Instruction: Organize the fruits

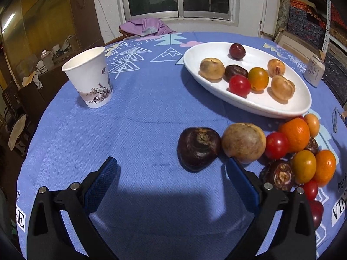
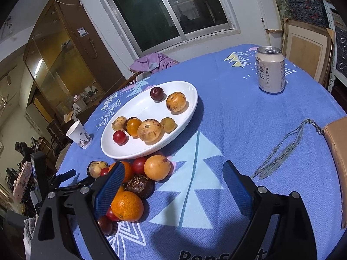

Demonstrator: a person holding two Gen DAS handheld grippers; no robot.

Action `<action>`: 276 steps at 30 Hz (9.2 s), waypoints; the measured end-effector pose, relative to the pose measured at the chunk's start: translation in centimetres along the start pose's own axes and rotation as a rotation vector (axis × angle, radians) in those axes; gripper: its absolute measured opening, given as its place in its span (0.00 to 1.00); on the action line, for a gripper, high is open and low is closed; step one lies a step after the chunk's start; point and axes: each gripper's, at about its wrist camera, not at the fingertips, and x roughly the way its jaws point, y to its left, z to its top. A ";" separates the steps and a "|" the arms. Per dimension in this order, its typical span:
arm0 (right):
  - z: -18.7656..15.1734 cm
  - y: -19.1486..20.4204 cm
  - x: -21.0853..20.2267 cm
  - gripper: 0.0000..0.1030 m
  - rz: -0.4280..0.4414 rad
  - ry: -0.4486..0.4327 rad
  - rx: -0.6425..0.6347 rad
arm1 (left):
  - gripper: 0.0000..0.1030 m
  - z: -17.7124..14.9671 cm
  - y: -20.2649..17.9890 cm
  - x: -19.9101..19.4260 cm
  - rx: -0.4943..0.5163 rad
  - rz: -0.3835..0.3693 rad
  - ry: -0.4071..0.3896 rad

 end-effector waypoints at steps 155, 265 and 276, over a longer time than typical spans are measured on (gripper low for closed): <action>1.9 -0.3 0.9 0.78 0.110 0.011 0.037 | 0.82 1.1 -0.9 -3.6 -0.118 -0.125 -0.087; 9.2 6.0 13.5 0.39 0.044 0.079 -0.098 | 0.44 7.4 -9.7 2.7 0.075 -0.280 -0.015; 8.6 5.9 14.6 0.42 -0.001 0.084 -0.130 | 0.49 7.2 -11.1 2.6 0.137 -0.222 -0.059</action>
